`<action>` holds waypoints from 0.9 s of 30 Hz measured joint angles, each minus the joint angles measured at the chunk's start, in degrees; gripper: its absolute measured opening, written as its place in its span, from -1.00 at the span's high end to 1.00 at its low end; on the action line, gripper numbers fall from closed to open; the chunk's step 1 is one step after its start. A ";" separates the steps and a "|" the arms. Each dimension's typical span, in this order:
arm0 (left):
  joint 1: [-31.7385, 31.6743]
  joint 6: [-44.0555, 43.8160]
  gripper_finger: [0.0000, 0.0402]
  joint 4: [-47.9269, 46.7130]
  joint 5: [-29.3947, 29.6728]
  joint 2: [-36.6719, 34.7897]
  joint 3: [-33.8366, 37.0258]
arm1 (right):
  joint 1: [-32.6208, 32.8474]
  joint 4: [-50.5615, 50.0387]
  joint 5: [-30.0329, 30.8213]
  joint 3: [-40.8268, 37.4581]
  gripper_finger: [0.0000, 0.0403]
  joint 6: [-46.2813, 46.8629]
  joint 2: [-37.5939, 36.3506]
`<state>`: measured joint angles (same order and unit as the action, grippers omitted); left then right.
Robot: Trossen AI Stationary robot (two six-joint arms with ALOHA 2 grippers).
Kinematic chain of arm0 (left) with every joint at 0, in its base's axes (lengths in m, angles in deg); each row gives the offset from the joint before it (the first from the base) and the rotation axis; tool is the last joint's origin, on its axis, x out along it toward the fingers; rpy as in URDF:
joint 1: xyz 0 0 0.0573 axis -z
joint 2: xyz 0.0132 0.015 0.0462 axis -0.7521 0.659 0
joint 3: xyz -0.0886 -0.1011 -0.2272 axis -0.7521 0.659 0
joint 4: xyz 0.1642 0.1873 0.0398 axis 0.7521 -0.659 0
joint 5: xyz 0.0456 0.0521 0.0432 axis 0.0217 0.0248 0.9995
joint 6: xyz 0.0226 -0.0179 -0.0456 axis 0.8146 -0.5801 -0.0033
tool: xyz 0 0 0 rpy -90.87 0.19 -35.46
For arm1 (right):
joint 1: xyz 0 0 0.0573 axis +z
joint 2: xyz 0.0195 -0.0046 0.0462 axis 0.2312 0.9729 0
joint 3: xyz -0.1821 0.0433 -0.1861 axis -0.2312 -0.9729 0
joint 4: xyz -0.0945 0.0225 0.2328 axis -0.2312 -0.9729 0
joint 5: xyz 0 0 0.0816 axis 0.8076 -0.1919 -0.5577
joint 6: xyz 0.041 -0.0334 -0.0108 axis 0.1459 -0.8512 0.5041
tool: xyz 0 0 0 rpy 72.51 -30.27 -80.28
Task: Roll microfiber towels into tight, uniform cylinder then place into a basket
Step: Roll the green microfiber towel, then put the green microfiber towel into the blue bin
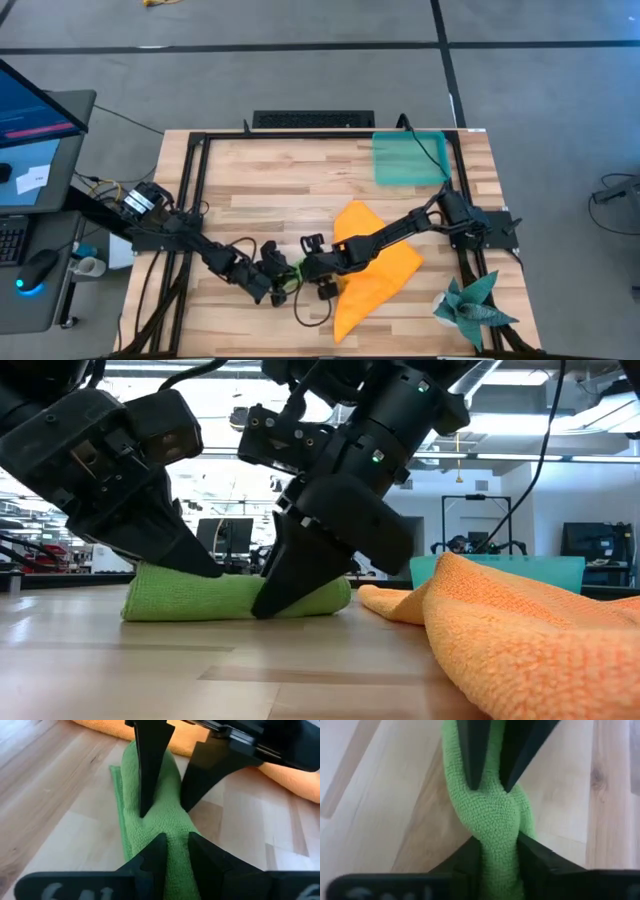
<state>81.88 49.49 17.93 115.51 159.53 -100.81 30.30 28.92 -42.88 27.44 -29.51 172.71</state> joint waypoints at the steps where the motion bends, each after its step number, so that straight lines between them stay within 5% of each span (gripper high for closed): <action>1: 0.25 0.00 0.64 -0.36 0.28 -0.07 -0.02 | -0.01 0.15 0.03 0.00 0.40 0.73 0.03; 8: 1.96 -0.13 0.64 -5.36 2.31 -3.79 -0.13 | 0.11 1.34 -0.23 -0.29 0.75 1.76 -1.01; 27: 9.11 -2.41 0.64 -16.48 11.66 -13.13 -0.22 | 0.09 -11.73 7.90 -1.19 0.75 -2.11 -9.10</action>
<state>90.99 47.07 1.46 127.17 146.40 -101.03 30.38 17.19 -34.98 26.25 -31.62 163.61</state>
